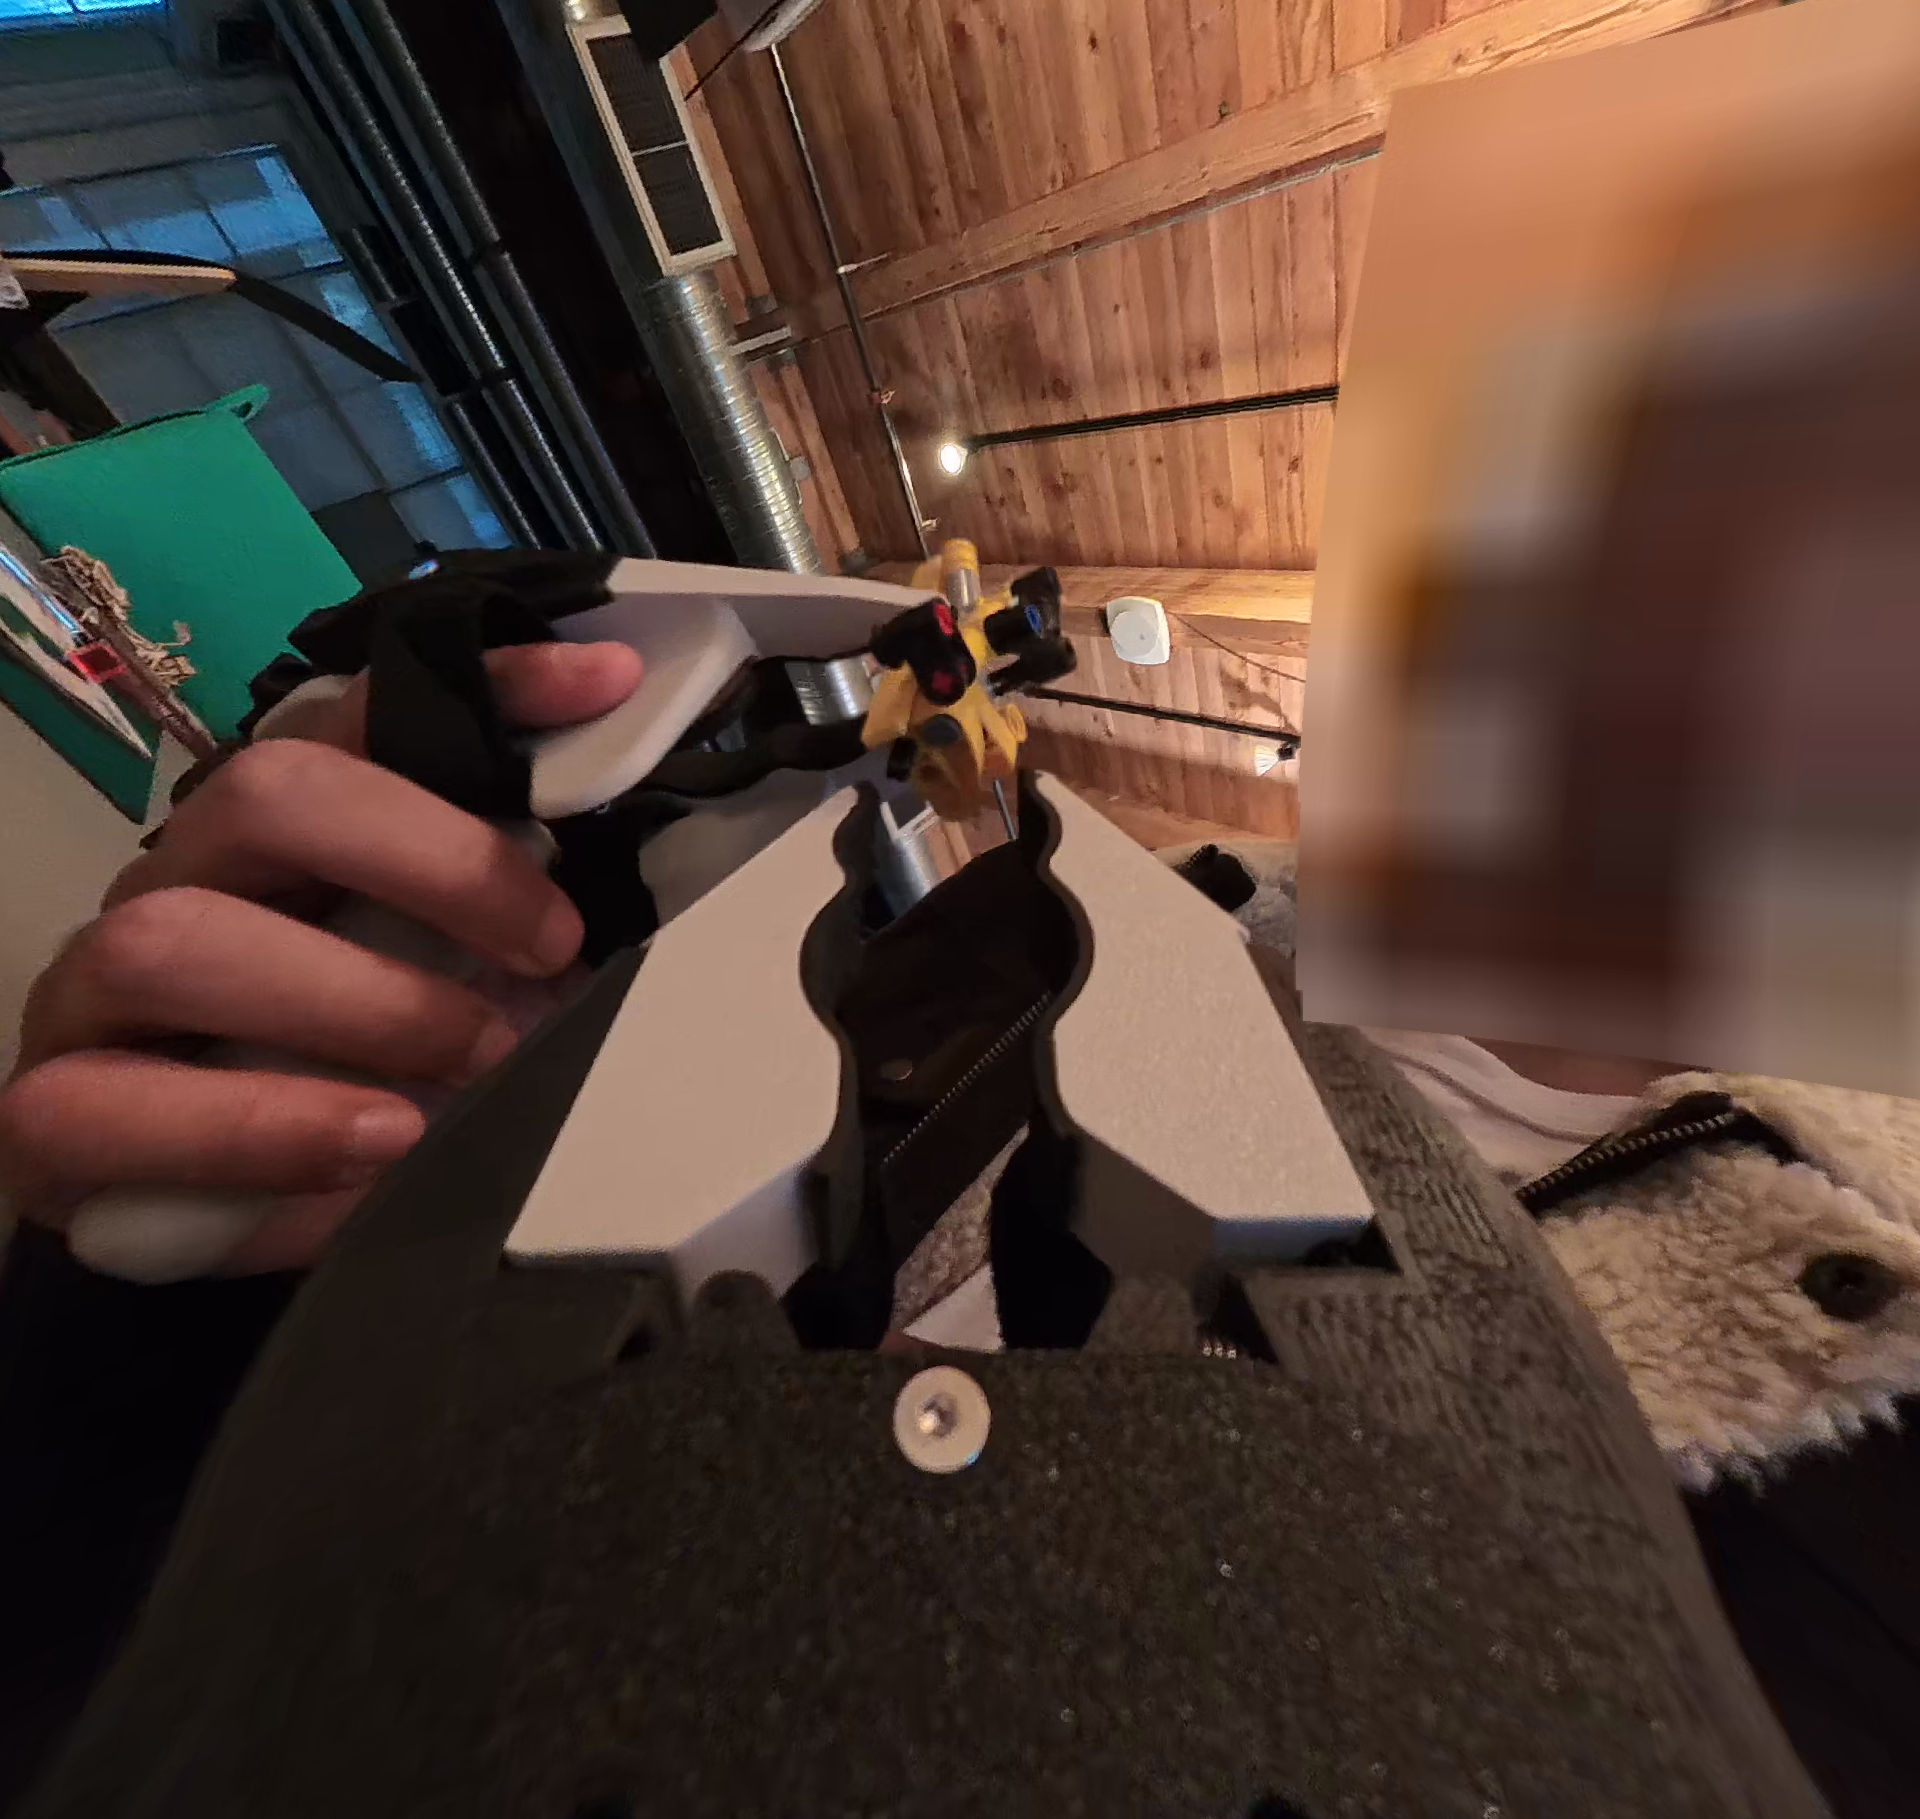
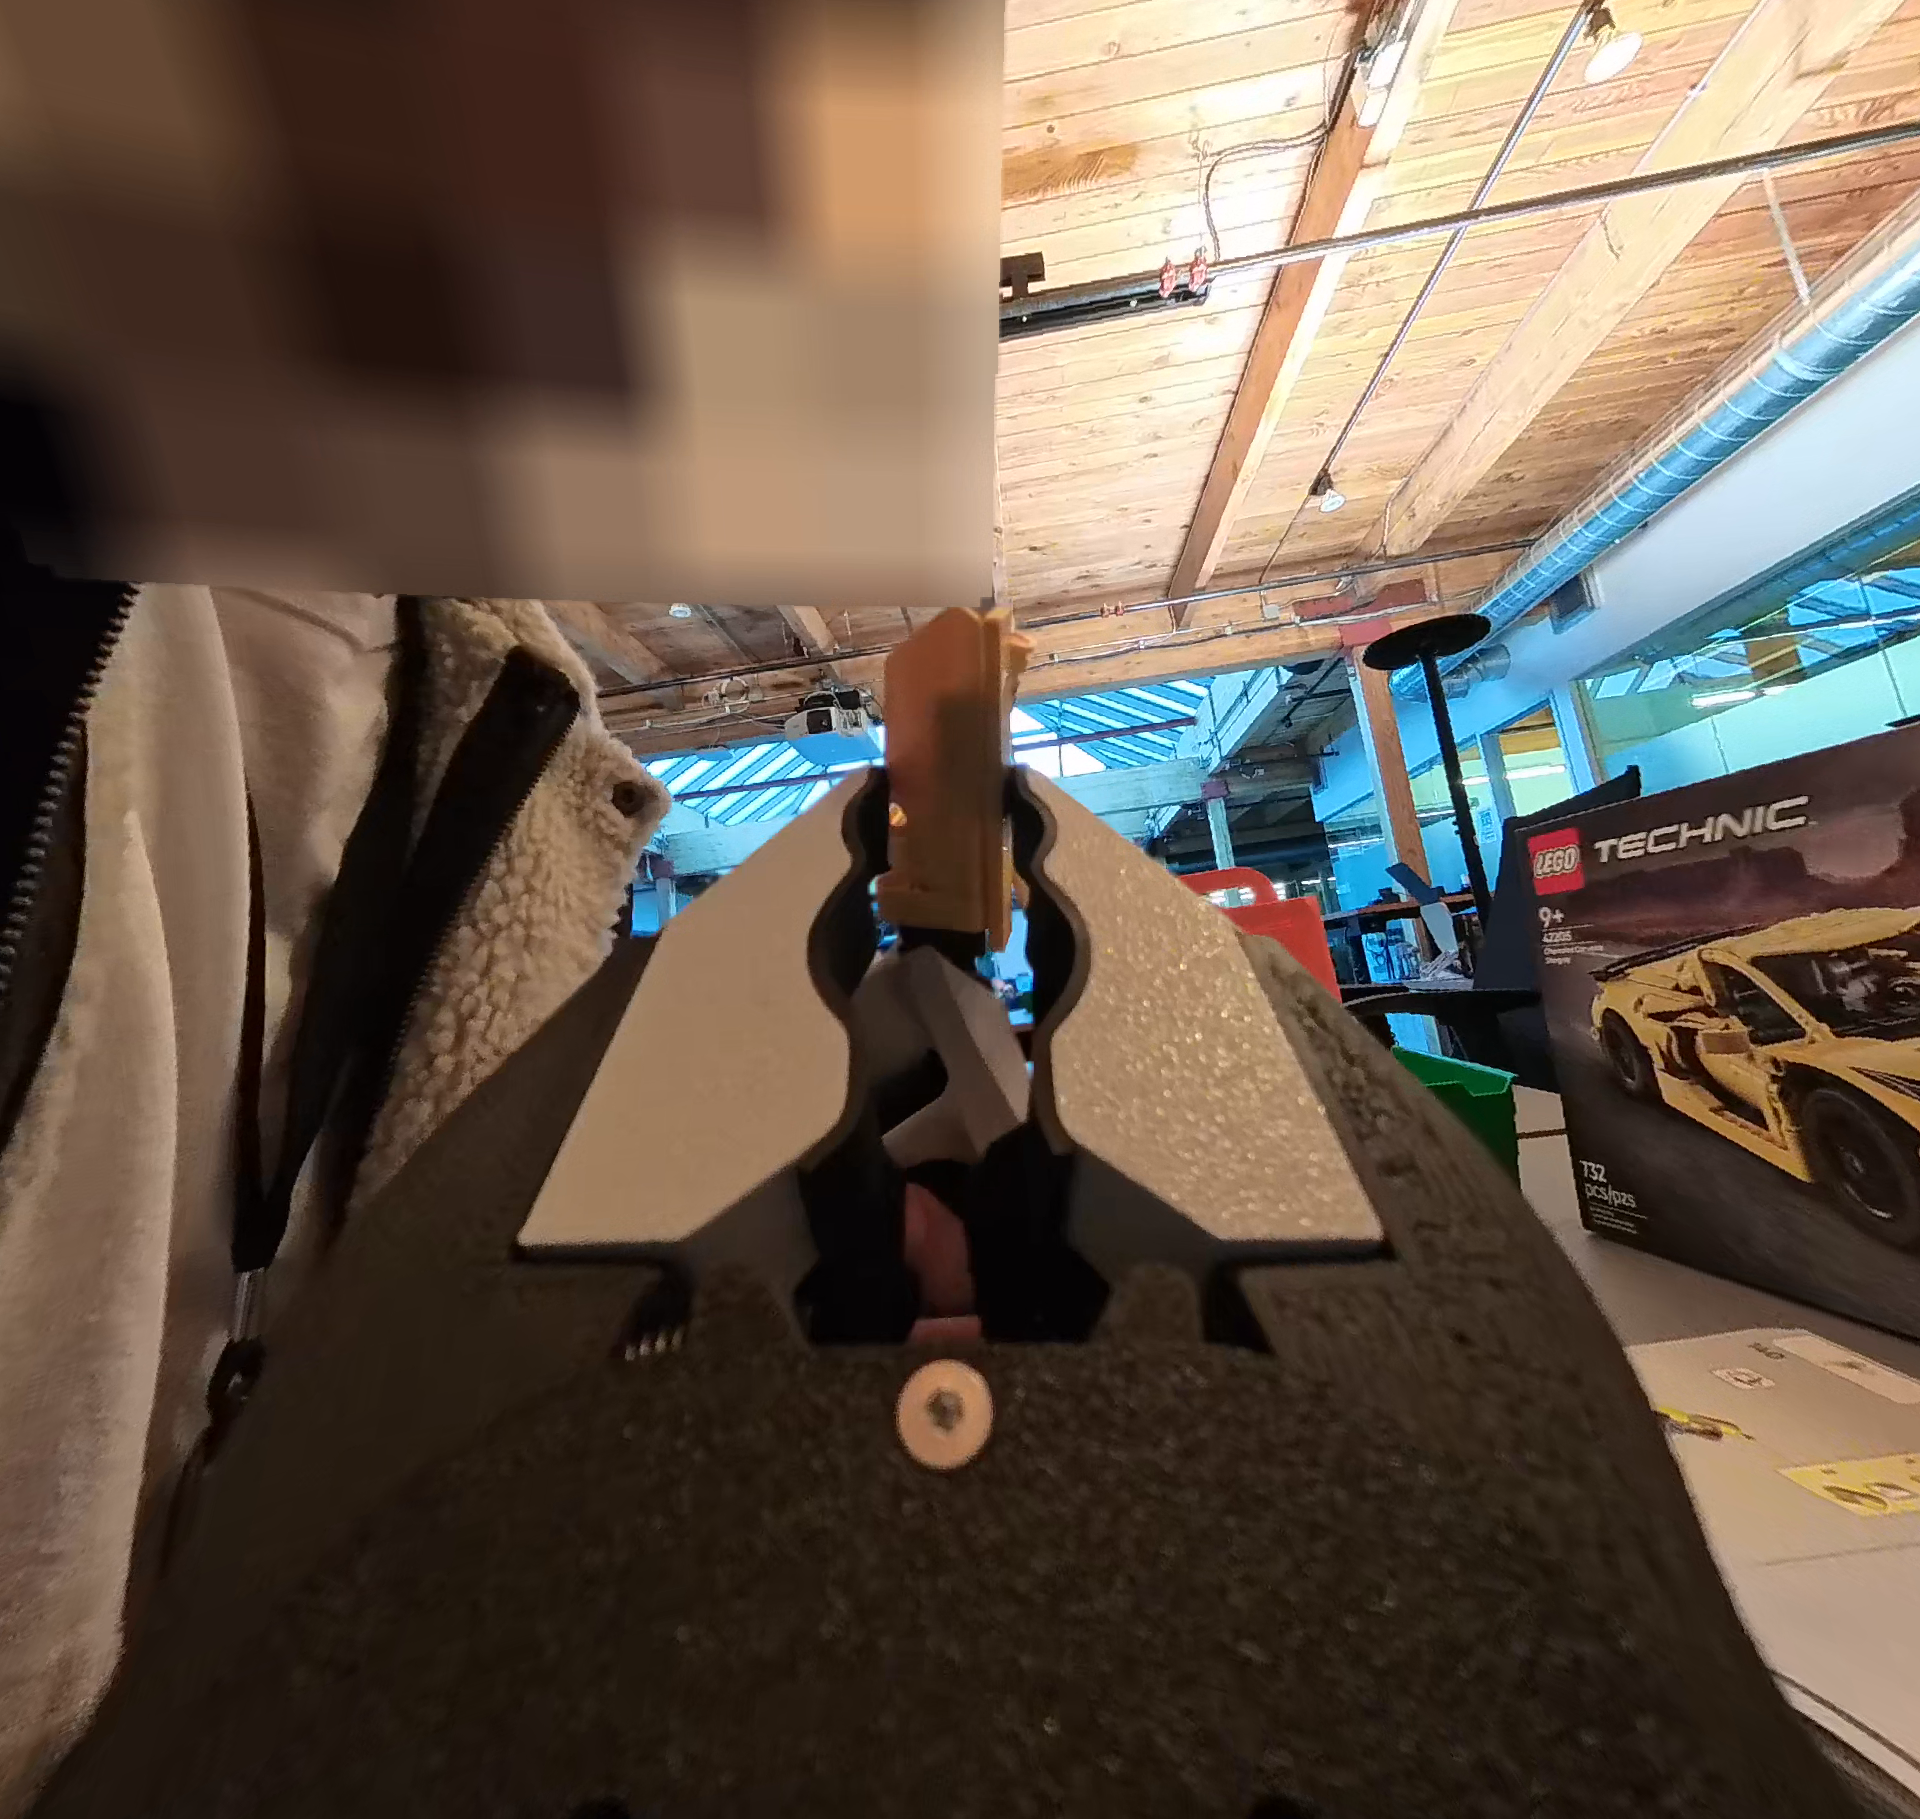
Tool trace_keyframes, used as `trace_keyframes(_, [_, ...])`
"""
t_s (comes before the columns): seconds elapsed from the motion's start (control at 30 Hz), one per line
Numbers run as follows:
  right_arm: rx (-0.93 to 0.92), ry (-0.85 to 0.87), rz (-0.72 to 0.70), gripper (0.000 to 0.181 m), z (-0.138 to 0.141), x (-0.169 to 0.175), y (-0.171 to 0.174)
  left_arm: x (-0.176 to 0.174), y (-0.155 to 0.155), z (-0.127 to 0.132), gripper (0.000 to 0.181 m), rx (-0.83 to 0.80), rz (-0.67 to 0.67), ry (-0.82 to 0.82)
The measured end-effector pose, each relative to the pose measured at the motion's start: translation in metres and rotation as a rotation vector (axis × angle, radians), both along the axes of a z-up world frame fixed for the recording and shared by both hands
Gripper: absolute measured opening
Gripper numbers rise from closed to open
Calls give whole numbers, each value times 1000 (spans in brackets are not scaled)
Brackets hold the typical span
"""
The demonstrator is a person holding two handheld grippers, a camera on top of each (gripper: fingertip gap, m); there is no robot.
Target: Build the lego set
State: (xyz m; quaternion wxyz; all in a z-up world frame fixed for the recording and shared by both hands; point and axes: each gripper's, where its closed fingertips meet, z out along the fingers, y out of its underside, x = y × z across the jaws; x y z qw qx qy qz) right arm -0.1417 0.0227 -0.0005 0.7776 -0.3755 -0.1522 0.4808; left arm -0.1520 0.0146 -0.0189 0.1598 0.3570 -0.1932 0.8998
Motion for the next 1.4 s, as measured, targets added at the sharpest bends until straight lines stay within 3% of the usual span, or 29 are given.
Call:
trace_keyframes(0.23, [13,-19,39,22,-2,-7,-4,1,6,4,23,-89,-7,-7])
trace_keyframes(0.4, [-35,-50,18,24,-10,-3,2,-3,13,0,16,-27,47,8])
trace_keyframes(0.53, [-91,-116,-34,20,-22,-1,11,-6,22,-9,15,160,144,58])
trace_keyframes(0.7, [-211,-219,-133,31,-41,6,31,-14,47,-35,15,417,283,172])
trace_keyframes(0.73, [-253,-248,-158,39,-48,8,37,-16,57,-45,15,493,329,213])
trace_keyframes(0.83, [-338,-343,-220,39,-66,10,48,-21,102,-92,15,791,490,412])
trace_keyframes(0.93, [-394,-432,-222,39,-80,1,54,-31,134,-123,15,983,575,499])
trace_keyframes(1.0, [-477,-518,-229,37,-84,-7,58,-34,140,-125,15,1016,599,472])
trace_keyframes(1.1, [-455,-716,-277,33,-83,-24,58,-35,137,-117,15,1038,628,417])
trace_keyframes(1.23, [-518,-975,-321,37,-119,-31,66,-31,132,-131,15,1133,605,445])
trace_keyframes(1.4, [-558,-1030,-301,40,-136,-39,73,-29,117,-129,15,1164,572,393])
